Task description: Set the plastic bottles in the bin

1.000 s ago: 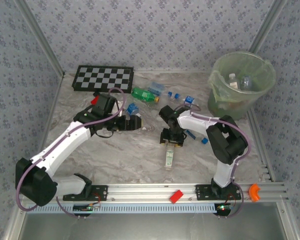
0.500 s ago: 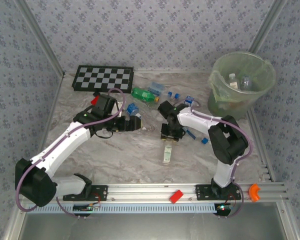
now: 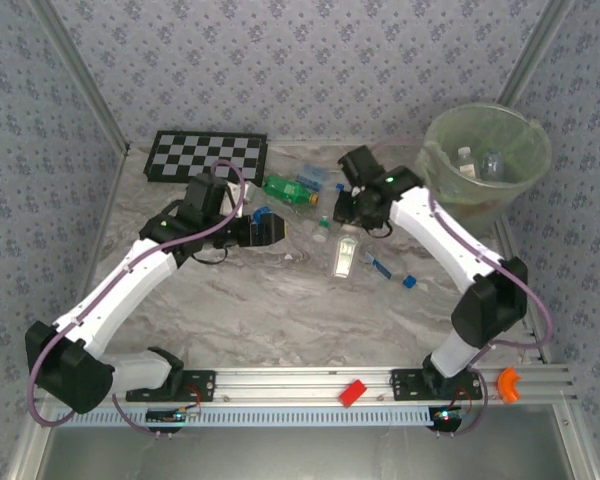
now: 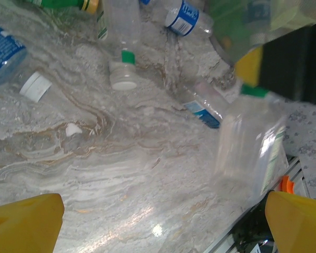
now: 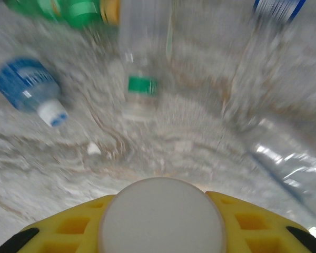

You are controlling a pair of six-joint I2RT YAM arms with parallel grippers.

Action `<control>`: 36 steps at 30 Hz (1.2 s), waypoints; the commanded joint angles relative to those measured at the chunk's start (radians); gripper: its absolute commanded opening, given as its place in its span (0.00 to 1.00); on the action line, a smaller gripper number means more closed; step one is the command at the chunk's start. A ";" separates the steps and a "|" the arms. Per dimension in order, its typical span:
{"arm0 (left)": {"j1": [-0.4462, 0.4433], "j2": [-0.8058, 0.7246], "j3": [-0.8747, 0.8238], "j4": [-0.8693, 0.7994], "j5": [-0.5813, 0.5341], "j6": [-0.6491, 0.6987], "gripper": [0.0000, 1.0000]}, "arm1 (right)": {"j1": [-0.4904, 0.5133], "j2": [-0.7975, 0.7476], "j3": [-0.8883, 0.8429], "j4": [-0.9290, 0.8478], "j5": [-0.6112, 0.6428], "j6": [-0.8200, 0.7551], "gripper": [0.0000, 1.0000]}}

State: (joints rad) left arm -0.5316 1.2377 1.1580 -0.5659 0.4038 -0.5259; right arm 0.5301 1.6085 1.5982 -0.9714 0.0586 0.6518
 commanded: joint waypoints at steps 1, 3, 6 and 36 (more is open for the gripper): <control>-0.004 -0.023 0.060 0.041 -0.008 -0.006 0.98 | -0.057 -0.084 0.113 -0.075 0.104 -0.103 0.32; -0.005 -0.026 0.073 0.057 -0.014 -0.008 0.98 | -0.107 -0.118 0.163 -0.067 0.112 -0.141 0.32; -0.005 -0.025 0.092 0.078 -0.017 -0.008 0.98 | -0.183 -0.163 0.223 -0.039 0.119 -0.195 0.30; -0.001 0.098 0.227 0.100 -0.083 0.004 0.99 | -0.621 -0.030 0.270 0.642 0.360 -0.522 0.26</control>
State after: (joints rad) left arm -0.5312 1.3304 1.3437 -0.4740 0.3435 -0.5289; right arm -0.0532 1.5299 1.8530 -0.4019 0.4049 0.1440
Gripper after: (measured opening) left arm 0.989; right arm 0.379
